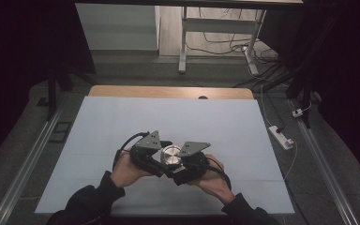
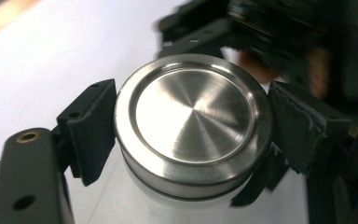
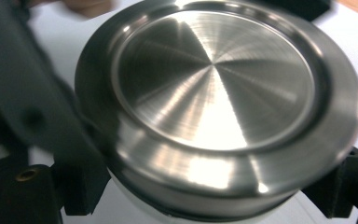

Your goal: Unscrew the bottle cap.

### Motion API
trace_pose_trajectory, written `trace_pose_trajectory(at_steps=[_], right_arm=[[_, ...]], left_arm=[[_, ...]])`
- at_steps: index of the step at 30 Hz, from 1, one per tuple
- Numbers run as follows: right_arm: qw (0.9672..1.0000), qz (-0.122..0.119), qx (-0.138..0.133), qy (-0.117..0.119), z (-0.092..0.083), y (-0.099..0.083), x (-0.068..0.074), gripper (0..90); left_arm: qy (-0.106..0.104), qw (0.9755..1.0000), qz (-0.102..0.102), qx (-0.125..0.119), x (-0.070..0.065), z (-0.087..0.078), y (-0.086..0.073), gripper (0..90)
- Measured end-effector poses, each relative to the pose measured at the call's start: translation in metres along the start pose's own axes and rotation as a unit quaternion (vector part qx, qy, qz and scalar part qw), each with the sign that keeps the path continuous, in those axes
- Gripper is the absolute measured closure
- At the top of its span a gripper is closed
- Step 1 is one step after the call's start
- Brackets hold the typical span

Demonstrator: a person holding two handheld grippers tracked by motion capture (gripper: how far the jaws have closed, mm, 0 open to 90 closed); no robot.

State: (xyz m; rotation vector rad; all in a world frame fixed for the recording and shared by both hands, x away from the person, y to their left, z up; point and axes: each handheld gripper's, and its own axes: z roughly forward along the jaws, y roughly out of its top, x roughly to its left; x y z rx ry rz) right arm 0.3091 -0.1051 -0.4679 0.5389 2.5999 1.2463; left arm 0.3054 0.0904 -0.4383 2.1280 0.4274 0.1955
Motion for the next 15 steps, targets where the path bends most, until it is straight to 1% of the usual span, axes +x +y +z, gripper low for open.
trace_pose_trajectory(at_steps=[1,2,3,4,5,6,7,8,9,10,11,12,13,14,15], right_arm=[[0.9999,0.006,0.001,-0.013,0.001,-0.001,-0.001,15.0],[0.9997,0.010,0.004,-0.020,0.001,-0.002,-0.002,15.0],[0.9997,0.012,0.004,-0.022,0.001,-0.003,-0.003,15.0],[0.9997,0.016,0.004,-0.021,0.002,-0.004,-0.003,15.0],[0.9997,0.016,0.002,-0.019,0.001,-0.004,-0.003,15.0],[0.9998,0.014,-0.002,-0.016,0.000,-0.003,-0.003,15.0],[0.9998,0.014,-0.006,-0.011,-0.001,-0.003,-0.002,15.0],[0.9998,0.014,-0.006,-0.011,-0.001,-0.003,-0.002,15.0],[0.9999,0.005,-0.015,0.005,-0.003,-0.001,-0.001,15.0],[0.9997,-0.001,-0.017,0.017,-0.004,0.000,0.000,15.0],[0.9994,-0.008,-0.017,0.030,-0.005,0.001,0.001,15.0],[0.9988,-0.017,-0.017,0.043,-0.005,0.001,0.003,15.0],[0.9979,-0.025,-0.016,0.057,-0.005,0.002,0.005,15.0],[0.9969,-0.037,-0.013,0.069,-0.005,0.002,0.007,15.0],[0.9958,-0.046,-0.012,0.078,-0.004,0.003,0.010,15.0]], left_arm=[[0.033,0.9993,-0.018,-0.006,-0.006,0.007,0.000,20.5],[0.033,0.9993,-0.018,-0.006,-0.006,0.007,0.000,20.2],[0.036,0.9992,-0.018,-0.006,-0.007,0.010,0.000,17.9],[0.005,0.9997,-0.023,-0.008,-0.001,0.009,0.001,13.7],[0.005,0.9997,-0.023,-0.008,-0.001,0.009,0.001,10.7],[-0.033,0.9990,-0.024,-0.020,0.007,0.001,0.002,7.4],[-0.058,0.9979,-0.018,-0.024,0.010,-0.004,0.002,5.5],[-0.058,0.9979,-0.018,-0.024,0.010,-0.004,0.002,5.6],[-0.075,0.9969,-0.006,-0.024,0.012,-0.009,0.002,5.6],[-0.106,0.9939,0.031,-0.009,0.015,-0.017,0.001,5.8],[-0.106,0.9939,0.031,-0.009,0.015,-0.017,0.001,6.5],[-0.116,0.9918,0.055,0.001,0.015,-0.019,0.000,7.1],[-0.116,0.9905,0.074,0.008,0.014,-0.020,-0.001,7.5],[-0.124,0.9886,0.084,0.015,0.013,-0.021,-0.002,8.5],[-0.137,0.9855,0.098,0.019,0.012,-0.020,-0.002,10.6]])
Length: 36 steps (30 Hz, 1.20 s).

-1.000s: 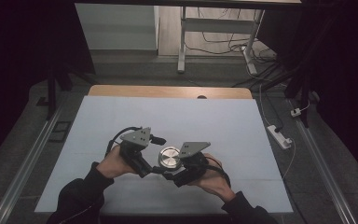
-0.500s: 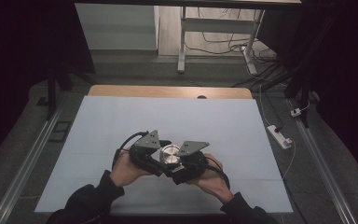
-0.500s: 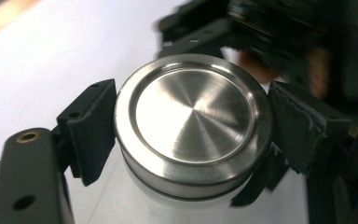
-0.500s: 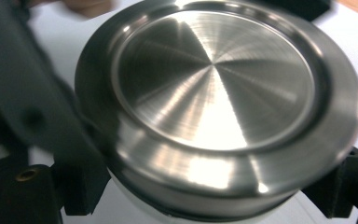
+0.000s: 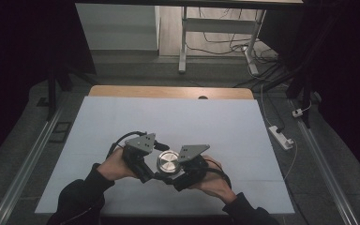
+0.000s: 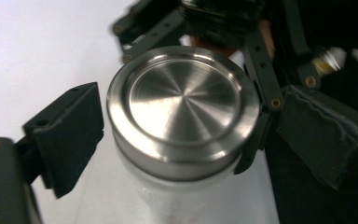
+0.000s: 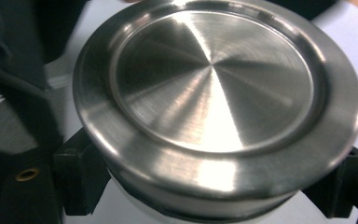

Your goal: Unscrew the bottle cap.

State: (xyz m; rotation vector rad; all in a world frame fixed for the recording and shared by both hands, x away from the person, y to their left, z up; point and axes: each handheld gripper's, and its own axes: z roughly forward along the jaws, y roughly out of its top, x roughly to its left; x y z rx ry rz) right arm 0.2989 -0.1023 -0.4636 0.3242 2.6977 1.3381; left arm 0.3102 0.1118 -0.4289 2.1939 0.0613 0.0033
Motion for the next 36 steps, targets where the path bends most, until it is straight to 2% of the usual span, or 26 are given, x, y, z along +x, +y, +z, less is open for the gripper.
trace_pose_trajectory(at_steps=[1,2,3,7,9,10,12,13,14,15,16,18,19,20,21,22,23,24,25,26,27,31,33,34,35,36], right_arm=[[1.0000,0.000,0.000,0.000,0.000,0.000,0.000,15.0],[0.9997,-0.021,0.002,0.016,0.002,0.001,0.005,15.0],[0.9995,-0.024,0.005,0.019,0.003,0.002,0.007,15.0],[0.9996,-0.025,0.008,0.012,0.003,0.002,0.010,15.0],[0.9997,-0.001,0.005,-0.024,0.002,0.002,0.004,15.0],[0.9992,0.013,0.004,-0.038,0.002,0.002,0.002,15.0],[0.9960,0.042,0.008,-0.079,0.003,0.000,-0.002,15.0],[0.9940,0.051,0.012,-0.096,0.003,0.000,-0.004,15.0],[0.9940,0.051,0.012,-0.096,0.003,0.000,-0.004,15.0],[0.9929,0.057,0.010,-0.104,0.003,-0.002,-0.006,15.0],[0.9923,0.069,0.004,-0.103,0.001,-0.004,-0.009,15.0],[0.9933,0.063,-0.002,-0.097,-0.001,-0.003,-0.008,15.0],[0.9940,0.061,-0.007,-0.091,-0.003,-0.002,-0.008,15.0],[0.9950,0.058,-0.011,-0.081,-0.004,-0.001,-0.008,15.0],[0.9961,0.052,-0.014,-0.070,-0.005,0.000,-0.007,15.0],[0.9971,0.047,-0.016,-0.058,-0.005,0.000,-0.006,15.0],[0.9971,0.047,-0.016,-0.058,-0.005,0.000,-0.006,15.0],[0.9980,0.041,-0.013,-0.045,-0.005,0.001,-0.005,15.0],[0.9994,0.023,-0.009,-0.024,-0.004,0.002,0.000,15.0],[0.9998,0.012,-0.007,-0.014,-0.003,0.003,0.002,15.0],[1.0000,0.005,-0.005,-0.006,-0.002,0.003,0.004,15.0],[0.9997,-0.022,0.002,0.005,0.002,0.005,0.012,15.0],[0.9997,-0.022,0.005,0.000,0.002,0.005,0.012,15.0],[0.9998,-0.016,0.006,-0.012,0.002,0.004,0.009,15.0],[0.9998,-0.003,0.004,-0.019,0.001,0.004,0.007,15.0],[0.9998,-0.003,0.004,-0.019,0.001,0.004,0.007,15.0]], left_arm=[[-0.007,0.9999,0.015,0.003,-0.002,0.001,0.000,10.6],[-0.010,0.9995,0.027,0.010,-0.003,0.003,-0.001,14.4],[-0.008,0.9993,0.035,0.013,-0.005,0.006,-0.002,17.6],[0.009,0.9998,0.020,0.003,-0.005,0.007,-0.003,19.3],[0.043,0.9989,-0.015,-0.007,-0.004,0.010,-0.002,19.4],[0.095,0.9940,-0.053,-0.009,-0.006,0.017,0.001,19.4],[0.155,0.9835,-0.093,-0.007,-0.010,0.027,0.006,19.3],[0.155,0.9835,-0.093,-0.007,-0.010,0.027,0.006,19.2],[0.171,0.9794,-0.107,-0.010,-0.011,0.032,0.008,19.2],[0.172,0.9786,-0.112,-0.009,-0.011,0.035,0.009,18.5],[0.157,0.9814,-0.108,-0.019,-0.008,0.031,0.010,14.8],[0.116,0.9864,-0.110,-0.036,-0.002,0.021,0.008,7.3],[0.116,0.9864,-0.110,-0.036,-0.002,0.021,0.008,5.7],[0.100,0.9881,-0.107,-0.047,0.000,0.014,0.006,6.2],[0.056,0.9933,-0.083,-0.057,0.003,0.002,0.003,6.4],[0.056,0.9933,-0.083,-0.057,0.003,0.002,0.003,6.9],[0.046,0.9954,-0.067,-0.051,0.003,-0.002,0.003,6.9],[0.035,0.9975,-0.047,-0.040,0.002,-0.004,0.002,7.9],[0.026,0.9988,-0.029,-0.028,0.001,-0.004,0.002,9.3],[0.014,0.9998,-0.004,-0.010,-0.002,-0.002,0.001,9.5],[0.006,1.0000,0.003,-0.007,-0.002,-0.001,0.000,10.0],[-0.007,0.9998,0.017,0.000,-0.005,0.005,-0.001,19.2],[0.011,0.9997,0.020,0.001,-0.007,0.006,0.000,19.5],[0.043,0.9991,0.003,-0.001,-0.008,0.008,0.002,19.9],[0.043,0.9991,0.003,-0.001,-0.008,0.008,0.002,20.0],[0.059,0.9982,-0.008,-0.005,-0.009,0.009,0.003,20.0]])
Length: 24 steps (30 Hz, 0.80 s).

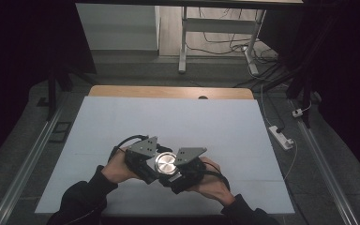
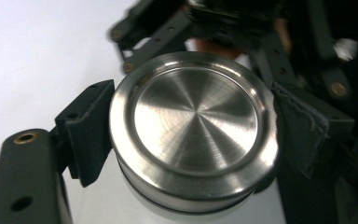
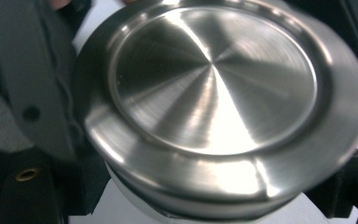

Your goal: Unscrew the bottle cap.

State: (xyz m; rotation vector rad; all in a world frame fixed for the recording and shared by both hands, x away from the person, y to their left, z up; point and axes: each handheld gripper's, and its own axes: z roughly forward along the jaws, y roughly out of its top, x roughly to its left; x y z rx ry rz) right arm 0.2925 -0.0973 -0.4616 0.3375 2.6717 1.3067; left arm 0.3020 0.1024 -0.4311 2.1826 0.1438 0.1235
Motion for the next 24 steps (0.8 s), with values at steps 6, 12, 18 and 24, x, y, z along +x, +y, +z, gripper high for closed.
trace_pose_trajectory(at_steps=[6,12,18,24], right_arm=[[0.9984,0.036,-0.014,-0.041,-0.006,0.000,-0.007,15.0],[0.9961,0.050,-0.018,-0.070,-0.006,0.001,-0.008,15.0],[0.9953,0.062,-0.013,-0.074,-0.001,-0.003,-0.009,15.0],[0.9952,0.059,-0.022,-0.075,-0.005,-0.001,-0.009,15.0]], left_arm=[[0.060,0.9972,-0.043,-0.011,-0.004,0.005,0.009,20.2],[0.098,0.9894,-0.098,-0.044,-0.009,0.006,0.013,20.3],[0.097,0.9874,-0.112,-0.055,-0.010,-0.002,0.017,20.3],[0.094,0.9893,-0.102,-0.046,-0.008,-0.005,0.015,20.3]])
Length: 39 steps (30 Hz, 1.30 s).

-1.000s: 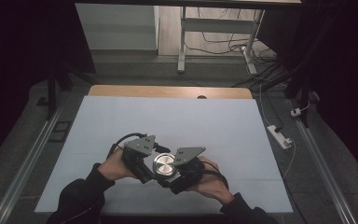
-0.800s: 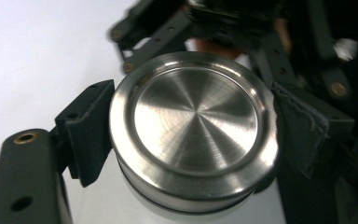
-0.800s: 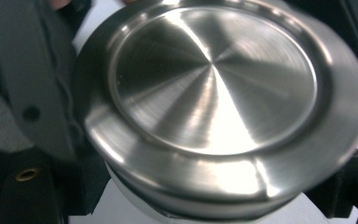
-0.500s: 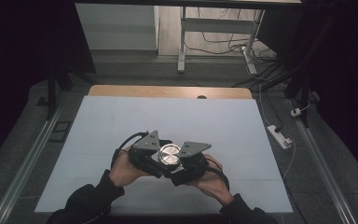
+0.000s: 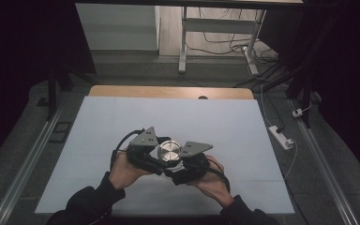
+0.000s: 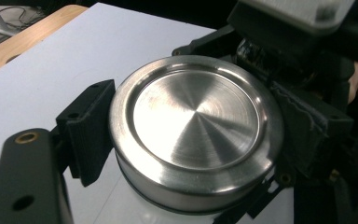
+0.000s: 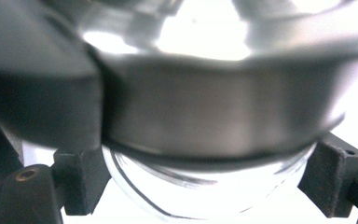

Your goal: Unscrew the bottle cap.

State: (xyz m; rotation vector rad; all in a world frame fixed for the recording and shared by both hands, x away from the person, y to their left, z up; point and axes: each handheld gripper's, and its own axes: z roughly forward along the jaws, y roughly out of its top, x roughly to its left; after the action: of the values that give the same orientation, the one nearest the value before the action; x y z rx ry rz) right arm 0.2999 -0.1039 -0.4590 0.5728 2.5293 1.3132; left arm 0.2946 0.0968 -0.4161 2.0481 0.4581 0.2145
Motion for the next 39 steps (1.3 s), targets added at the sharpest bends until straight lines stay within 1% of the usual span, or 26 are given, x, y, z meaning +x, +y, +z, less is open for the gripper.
trace_pose_trajectory(at_steps=[3,4,8,13,18,24,25,26,30,32,35,39], right_arm=[[1.0000,0.002,0.000,0.000,-0.001,0.000,-0.002,15.0],[1.0000,0.004,0.000,0.001,-0.001,-0.001,-0.002,15.0],[1.0000,0.000,0.003,0.003,-0.001,-0.001,-0.003,15.0],[1.0000,0.001,0.002,0.005,-0.003,-0.002,-0.004,15.0],[1.0000,-0.002,-0.001,0.003,-0.005,-0.002,-0.007,15.0],[1.0000,-0.001,-0.005,0.002,-0.007,-0.003,-0.011,15.0],[1.0000,-0.001,-0.005,0.002,-0.008,-0.003,-0.011,15.0],[1.0000,-0.002,-0.005,0.001,-0.008,-0.003,-0.012,15.0],[1.0000,-0.005,-0.007,0.000,-0.009,-0.003,-0.014,15.0],[1.0000,-0.006,-0.007,0.000,-0.009,-0.003,-0.015,15.0],[1.0000,-0.007,-0.005,-0.002,-0.008,-0.003,-0.016,15.0],[1.0000,-0.009,-0.003,-0.002,-0.006,-0.002,-0.019,15.0]], left_arm=[[0.000,1.0000,0.005,0.003,0.001,-0.003,0.000,20.2],[0.002,0.9999,0.012,0.005,0.002,-0.005,0.001,20.2],[0.001,0.9999,0.014,0.005,0.004,-0.008,0.000,20.2],[0.007,0.9998,0.016,0.003,0.006,-0.013,-0.001,20.2],[0.001,0.9999,0.010,-0.005,0.008,-0.019,-0.003,20.2],[-0.010,0.9998,0.016,-0.006,0.004,-0.024,-0.007,20.2],[-0.013,0.9997,0.019,-0.004,0.004,-0.024,-0.007,20.2],[-0.015,0.9997,0.016,-0.005,0.003,-0.024,-0.008,20.2],[-0.025,0.9995,0.020,-0.004,-0.001,-0.026,-0.011,20.2],[-0.028,0.9994,0.022,-0.003,-0.004,-0.026,-0.012,20.1],[-0.032,0.9991,0.030,0.002,-0.006,-0.026,-0.013,20.2],[-0.034,0.9989,0.031,0.000,-0.008,-0.026,-0.013,20.2]])
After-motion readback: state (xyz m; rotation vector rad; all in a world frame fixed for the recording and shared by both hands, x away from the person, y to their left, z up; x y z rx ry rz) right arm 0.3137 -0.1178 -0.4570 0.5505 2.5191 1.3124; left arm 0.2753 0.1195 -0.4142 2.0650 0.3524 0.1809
